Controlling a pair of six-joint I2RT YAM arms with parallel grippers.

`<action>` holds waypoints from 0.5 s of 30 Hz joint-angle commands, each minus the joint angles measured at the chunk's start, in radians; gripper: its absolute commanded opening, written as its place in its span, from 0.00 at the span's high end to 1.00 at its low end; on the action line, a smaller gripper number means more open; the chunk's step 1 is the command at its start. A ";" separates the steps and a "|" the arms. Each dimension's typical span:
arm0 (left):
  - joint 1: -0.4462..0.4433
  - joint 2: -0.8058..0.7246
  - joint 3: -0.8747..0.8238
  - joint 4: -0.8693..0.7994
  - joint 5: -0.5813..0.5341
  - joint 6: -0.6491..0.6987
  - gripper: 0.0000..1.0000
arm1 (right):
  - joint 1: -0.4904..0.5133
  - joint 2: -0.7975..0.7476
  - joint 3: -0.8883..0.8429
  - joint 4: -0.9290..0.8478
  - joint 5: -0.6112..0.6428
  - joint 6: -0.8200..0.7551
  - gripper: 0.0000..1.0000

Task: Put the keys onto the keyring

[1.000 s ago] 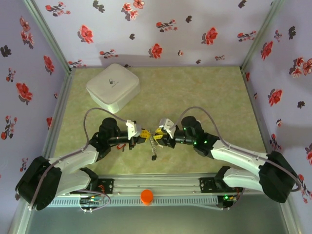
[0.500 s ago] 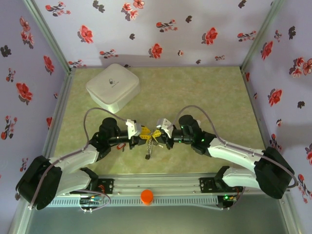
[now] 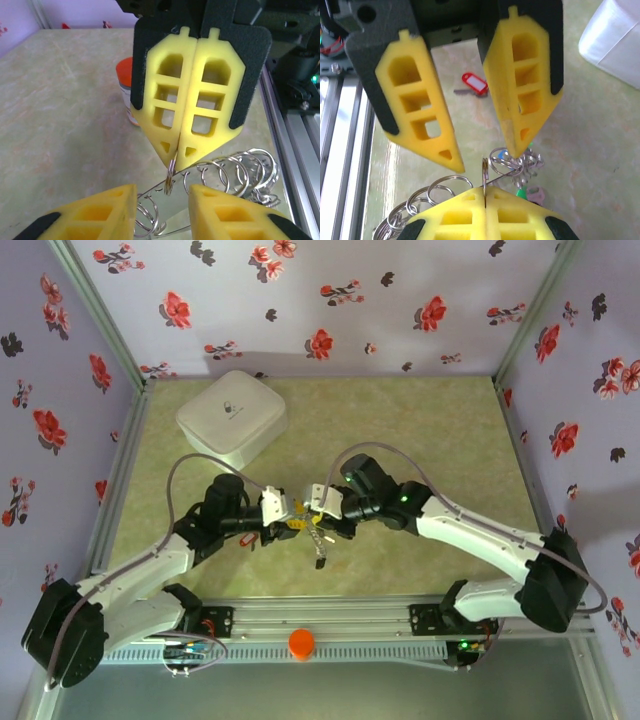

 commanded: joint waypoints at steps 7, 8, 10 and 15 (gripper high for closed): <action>-0.012 0.043 0.036 -0.029 0.024 0.047 0.76 | 0.028 0.058 0.085 -0.082 0.008 -0.072 1.00; -0.011 0.046 0.036 -0.029 0.028 0.048 0.76 | 0.028 0.061 0.085 -0.074 0.007 -0.067 1.00; -0.011 0.050 0.036 -0.029 0.037 0.050 0.76 | 0.030 0.064 0.083 -0.060 0.008 -0.057 1.00; -0.012 0.065 0.036 -0.014 0.049 0.051 0.86 | 0.030 0.067 0.077 -0.028 -0.007 -0.036 1.00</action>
